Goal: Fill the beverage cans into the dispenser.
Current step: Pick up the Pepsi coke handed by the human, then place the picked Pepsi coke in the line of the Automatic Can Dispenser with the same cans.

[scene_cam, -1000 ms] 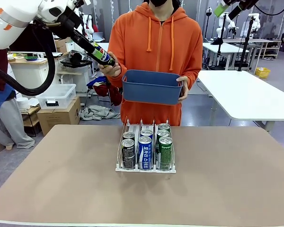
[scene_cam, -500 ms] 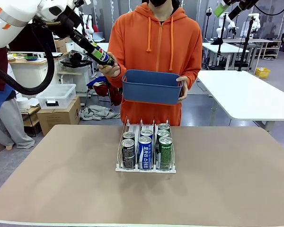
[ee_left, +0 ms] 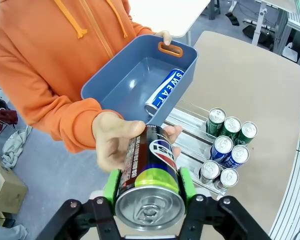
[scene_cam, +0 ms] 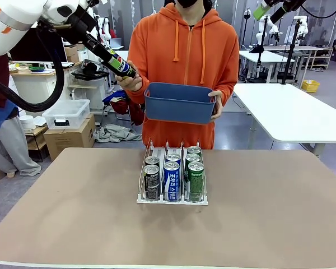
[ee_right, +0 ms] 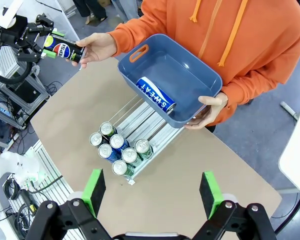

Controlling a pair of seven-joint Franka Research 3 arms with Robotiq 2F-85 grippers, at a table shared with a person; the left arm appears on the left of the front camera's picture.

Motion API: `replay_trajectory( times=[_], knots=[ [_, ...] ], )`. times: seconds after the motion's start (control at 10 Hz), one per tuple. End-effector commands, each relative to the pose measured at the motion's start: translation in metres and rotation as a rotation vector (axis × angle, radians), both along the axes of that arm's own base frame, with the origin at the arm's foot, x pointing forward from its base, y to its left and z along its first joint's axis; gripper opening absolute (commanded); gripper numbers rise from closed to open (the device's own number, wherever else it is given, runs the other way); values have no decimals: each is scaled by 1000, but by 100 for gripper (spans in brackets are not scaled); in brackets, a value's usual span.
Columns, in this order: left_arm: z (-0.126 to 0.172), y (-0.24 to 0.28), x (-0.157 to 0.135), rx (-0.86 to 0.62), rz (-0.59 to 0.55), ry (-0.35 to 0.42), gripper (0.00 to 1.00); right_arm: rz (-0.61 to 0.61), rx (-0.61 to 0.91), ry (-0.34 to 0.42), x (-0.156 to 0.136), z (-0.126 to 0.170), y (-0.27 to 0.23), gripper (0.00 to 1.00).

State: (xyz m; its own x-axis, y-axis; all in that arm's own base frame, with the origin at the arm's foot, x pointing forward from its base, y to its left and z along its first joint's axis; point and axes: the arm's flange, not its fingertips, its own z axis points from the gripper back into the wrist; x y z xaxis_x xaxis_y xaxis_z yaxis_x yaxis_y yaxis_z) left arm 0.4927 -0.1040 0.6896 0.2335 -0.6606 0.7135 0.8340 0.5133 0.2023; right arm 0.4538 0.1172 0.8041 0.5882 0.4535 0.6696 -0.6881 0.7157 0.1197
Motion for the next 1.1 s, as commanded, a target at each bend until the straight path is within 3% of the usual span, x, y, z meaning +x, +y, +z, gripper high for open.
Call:
replay_trajectory(
  times=[0.0,0.1,1.0],
  knots=[
    [1,0,-6,-18,-36,-24,38,2,-1,1,-1,0,-1,100],
    [1,1,-5,-17,-20,-15,34,2,-1,1,-1,0,-1,100],
    [1,0,-1,1,-5,-4,34,2,-1,1,-1,0,-1,100]
  ],
)
